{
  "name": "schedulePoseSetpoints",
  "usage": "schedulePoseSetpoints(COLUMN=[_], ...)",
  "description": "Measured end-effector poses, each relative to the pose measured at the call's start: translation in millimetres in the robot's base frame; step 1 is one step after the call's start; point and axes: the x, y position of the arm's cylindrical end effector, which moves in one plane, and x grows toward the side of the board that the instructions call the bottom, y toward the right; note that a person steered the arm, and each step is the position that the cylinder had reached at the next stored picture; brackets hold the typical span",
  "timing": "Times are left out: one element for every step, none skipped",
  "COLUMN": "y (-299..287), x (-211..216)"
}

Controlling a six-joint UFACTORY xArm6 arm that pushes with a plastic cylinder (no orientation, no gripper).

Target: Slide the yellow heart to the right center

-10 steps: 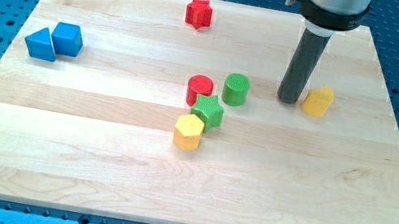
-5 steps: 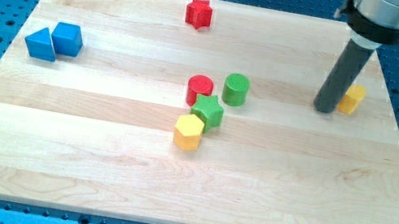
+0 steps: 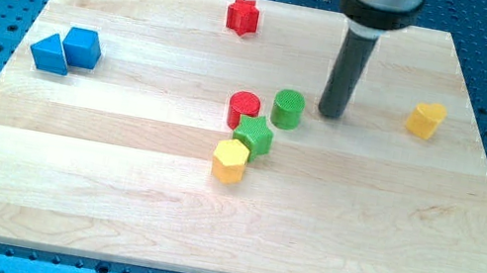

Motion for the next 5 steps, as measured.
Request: schedulePoseSetpoints(y=[-0.8, -17.6, -39.2, -63.3, -80.2], x=[-95.8, -112.9, -151.6, -175.3, -174.8])
